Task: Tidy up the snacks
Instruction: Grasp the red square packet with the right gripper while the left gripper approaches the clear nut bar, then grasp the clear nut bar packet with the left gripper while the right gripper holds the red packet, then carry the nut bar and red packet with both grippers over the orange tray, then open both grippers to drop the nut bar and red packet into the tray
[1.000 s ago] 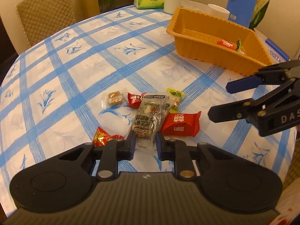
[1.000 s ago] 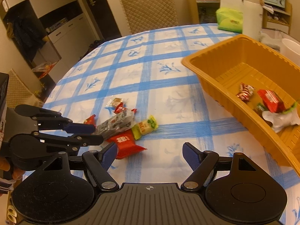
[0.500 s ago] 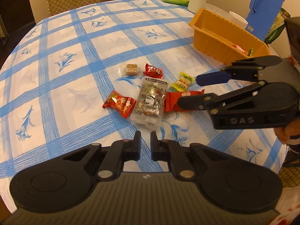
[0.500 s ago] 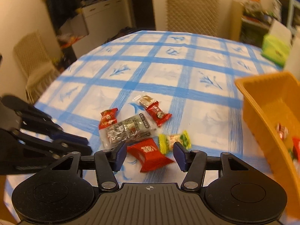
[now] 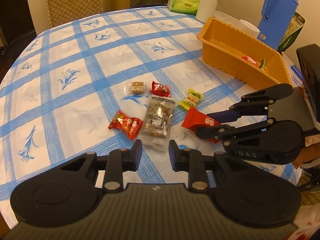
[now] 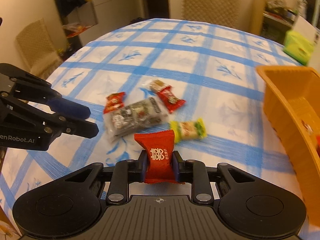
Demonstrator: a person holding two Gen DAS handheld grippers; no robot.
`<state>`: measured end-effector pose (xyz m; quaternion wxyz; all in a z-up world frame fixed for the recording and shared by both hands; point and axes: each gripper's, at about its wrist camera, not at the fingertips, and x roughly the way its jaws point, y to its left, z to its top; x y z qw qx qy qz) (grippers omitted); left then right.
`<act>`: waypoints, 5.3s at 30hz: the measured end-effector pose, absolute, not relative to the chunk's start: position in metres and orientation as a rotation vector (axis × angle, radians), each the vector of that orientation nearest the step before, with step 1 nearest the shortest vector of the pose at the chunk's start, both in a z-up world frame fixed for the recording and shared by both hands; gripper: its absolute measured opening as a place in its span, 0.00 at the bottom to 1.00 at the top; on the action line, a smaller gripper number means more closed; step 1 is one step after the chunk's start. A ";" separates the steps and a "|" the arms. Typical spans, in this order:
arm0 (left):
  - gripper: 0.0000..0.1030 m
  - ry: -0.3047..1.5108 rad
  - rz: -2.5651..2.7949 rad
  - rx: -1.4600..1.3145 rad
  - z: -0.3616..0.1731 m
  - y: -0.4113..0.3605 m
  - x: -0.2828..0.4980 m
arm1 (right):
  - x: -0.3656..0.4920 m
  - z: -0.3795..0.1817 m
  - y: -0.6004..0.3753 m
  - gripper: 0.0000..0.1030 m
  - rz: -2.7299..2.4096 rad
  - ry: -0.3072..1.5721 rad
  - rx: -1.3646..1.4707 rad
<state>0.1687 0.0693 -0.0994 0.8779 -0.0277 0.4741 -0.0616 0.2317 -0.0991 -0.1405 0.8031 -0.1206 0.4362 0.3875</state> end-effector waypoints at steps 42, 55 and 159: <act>0.34 1.053 -0.083 -0.045 -0.131 0.030 0.204 | 0.244 -0.135 -0.156 0.29 0.591 0.979 -0.134; 0.33 1.051 -0.094 -0.057 -0.122 0.019 0.198 | 0.235 -0.120 -0.170 0.27 0.610 0.966 -0.077; 0.39 0.919 -0.400 0.096 -0.077 -0.112 0.429 | 0.402 -0.088 -0.301 0.27 0.182 0.873 0.284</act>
